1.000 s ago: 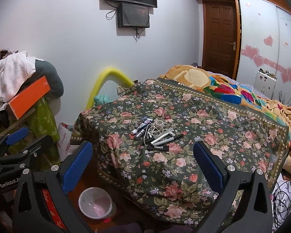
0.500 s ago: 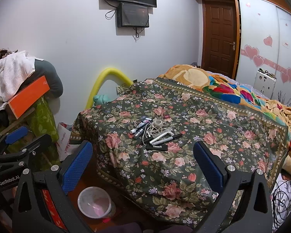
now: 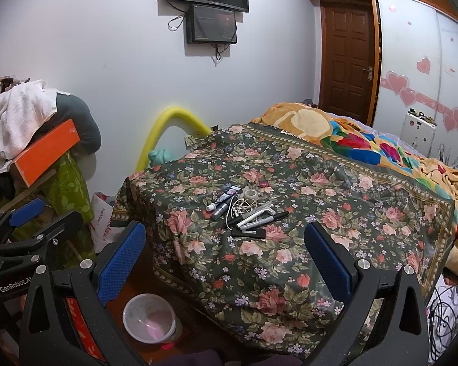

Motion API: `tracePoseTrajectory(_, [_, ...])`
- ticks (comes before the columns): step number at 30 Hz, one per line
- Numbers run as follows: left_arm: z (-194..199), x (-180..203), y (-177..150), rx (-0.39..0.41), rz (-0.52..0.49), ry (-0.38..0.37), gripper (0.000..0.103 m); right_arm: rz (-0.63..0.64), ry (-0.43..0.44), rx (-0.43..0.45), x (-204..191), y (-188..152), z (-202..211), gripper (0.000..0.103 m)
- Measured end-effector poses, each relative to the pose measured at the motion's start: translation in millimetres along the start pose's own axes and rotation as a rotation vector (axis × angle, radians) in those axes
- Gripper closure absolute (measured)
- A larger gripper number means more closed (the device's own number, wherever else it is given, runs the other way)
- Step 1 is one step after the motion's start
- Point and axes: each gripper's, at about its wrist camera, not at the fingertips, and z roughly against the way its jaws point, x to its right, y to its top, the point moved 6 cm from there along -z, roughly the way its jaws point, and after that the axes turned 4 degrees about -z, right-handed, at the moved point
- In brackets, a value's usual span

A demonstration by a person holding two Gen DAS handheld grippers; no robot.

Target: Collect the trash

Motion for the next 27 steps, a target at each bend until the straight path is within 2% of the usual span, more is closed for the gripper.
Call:
tracePoseTrajectory(7, [-4, -1, 3, 0.005, 0.016, -0.004, 0.003, 0.009, -0.003, -0.012, 1, -1, -11, 0.0])
tracePoseTrajectory(14, [-27, 4, 8, -0.02, 0.022, -0.026, 0.004, 0.008, -0.02, -0.043, 15, -3, -32, 0.0])
tracePoseTrajectory(17, [-43, 8, 8, -0.04, 0.036, -0.027, 0.01, 0.0, -0.028, -0.071, 25, -6, -47, 0.0])
tracePoseTrajectory(22, [-81, 15, 5, -0.098, 0.054, -0.036, 0.013, -0.029, -0.028, -0.139, 48, -12, -78, 0.0])
tracePoseTrajectory(27, [-125, 26, 0, -0.174, 0.053, -0.045, 0.013, -0.108, 0.009, -0.228, 72, -21, -114, 0.007])
